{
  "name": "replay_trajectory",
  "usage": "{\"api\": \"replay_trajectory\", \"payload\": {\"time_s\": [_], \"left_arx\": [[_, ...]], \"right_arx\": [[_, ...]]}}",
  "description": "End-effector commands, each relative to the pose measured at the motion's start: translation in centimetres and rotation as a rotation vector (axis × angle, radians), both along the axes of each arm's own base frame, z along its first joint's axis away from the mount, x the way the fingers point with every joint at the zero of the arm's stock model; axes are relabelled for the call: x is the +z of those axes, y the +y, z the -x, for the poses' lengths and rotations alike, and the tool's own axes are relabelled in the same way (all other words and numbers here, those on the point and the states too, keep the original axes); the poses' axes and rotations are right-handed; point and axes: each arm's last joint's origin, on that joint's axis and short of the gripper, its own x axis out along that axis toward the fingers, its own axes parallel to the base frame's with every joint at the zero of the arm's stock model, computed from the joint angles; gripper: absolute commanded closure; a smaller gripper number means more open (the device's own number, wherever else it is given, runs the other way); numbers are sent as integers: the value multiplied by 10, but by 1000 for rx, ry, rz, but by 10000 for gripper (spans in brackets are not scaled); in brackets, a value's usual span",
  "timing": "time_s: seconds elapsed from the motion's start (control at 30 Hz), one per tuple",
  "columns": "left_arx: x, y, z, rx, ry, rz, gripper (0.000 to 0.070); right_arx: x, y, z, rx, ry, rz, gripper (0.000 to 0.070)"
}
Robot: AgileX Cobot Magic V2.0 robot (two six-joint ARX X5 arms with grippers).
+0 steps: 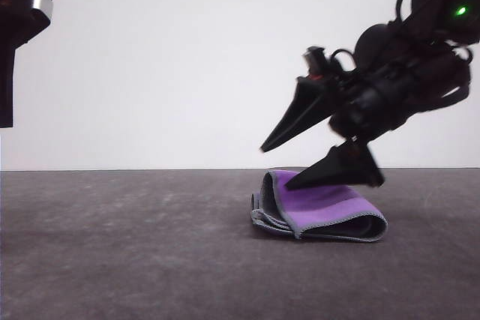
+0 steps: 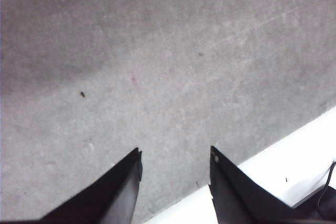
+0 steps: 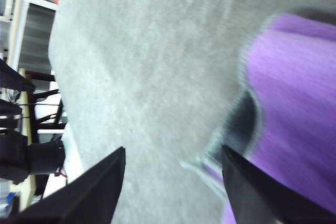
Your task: Fold clothes
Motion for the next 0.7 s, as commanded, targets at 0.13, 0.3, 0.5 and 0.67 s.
{"api": "replay_trajectory", "payload": {"time_s": [0.13, 0.3, 0.5, 0.67], "left_arx": [[1, -2, -6, -10, -48, 16, 456], [3, -3, -12, -9, -107, 31, 456], [4, 2, -19, 12, -168, 42, 456], [5, 16, -26, 56, -219, 42, 456]], "right_arx": [[51, -29, 6, -94, -240, 98, 335], [94, -58, 31, -207, -404, 235, 336], [135, -83, 74, -328, -564, 470, 336], [156, -97, 109, -408, -625, 581, 336]]}}
